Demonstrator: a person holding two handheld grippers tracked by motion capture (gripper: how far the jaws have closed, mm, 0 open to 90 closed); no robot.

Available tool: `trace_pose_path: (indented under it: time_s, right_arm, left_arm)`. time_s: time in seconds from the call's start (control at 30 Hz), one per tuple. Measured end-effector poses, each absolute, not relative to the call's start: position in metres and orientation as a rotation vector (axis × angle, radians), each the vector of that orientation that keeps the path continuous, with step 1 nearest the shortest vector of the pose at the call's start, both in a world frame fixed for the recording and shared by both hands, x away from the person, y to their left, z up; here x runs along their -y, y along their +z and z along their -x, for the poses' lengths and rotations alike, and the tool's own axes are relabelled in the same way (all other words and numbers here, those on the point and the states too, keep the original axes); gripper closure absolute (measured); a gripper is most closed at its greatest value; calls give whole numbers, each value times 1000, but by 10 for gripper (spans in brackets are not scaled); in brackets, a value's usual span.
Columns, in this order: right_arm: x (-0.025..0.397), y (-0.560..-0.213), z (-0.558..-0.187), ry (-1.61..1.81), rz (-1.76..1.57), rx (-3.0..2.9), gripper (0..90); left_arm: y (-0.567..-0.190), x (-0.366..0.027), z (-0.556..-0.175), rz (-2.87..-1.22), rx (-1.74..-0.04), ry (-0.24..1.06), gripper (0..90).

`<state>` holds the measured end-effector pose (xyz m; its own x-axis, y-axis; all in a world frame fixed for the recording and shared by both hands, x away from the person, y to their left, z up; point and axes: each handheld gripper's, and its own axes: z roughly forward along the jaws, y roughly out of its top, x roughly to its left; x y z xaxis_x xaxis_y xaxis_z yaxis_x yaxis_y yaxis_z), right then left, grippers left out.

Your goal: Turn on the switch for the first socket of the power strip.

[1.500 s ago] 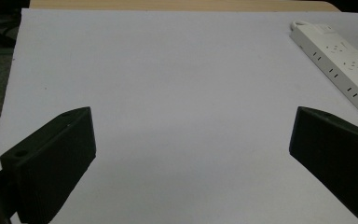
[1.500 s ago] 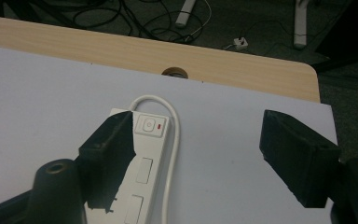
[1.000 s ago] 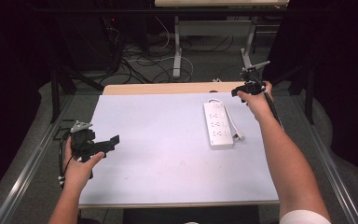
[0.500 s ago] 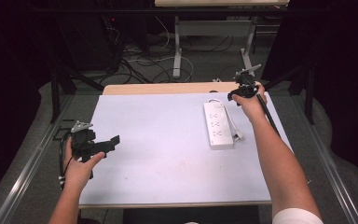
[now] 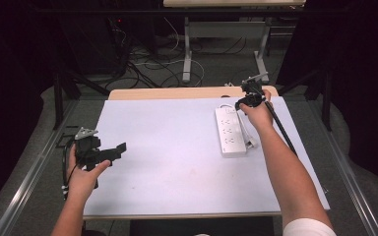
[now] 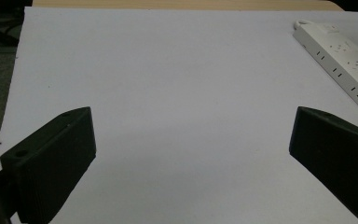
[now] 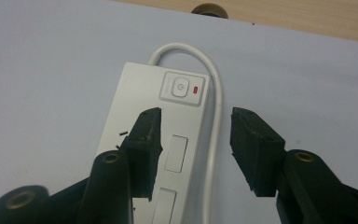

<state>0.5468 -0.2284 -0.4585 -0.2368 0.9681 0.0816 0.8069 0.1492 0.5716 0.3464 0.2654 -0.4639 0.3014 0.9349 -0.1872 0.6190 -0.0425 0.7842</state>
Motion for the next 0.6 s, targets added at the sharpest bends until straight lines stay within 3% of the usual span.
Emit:
trace_pose_path:
  time_s: [0.2,0.6]
  right_arm:
    - [225,-468,-546,715,-1725,-2084,524]
    - [234,-486,-549,740,-1820,-2077,676]
  left_arm:
    - [-465,-265,-347,-1754,-1410,486,5]
    - [-466,-264,-347,-1759,-1412,483,5]
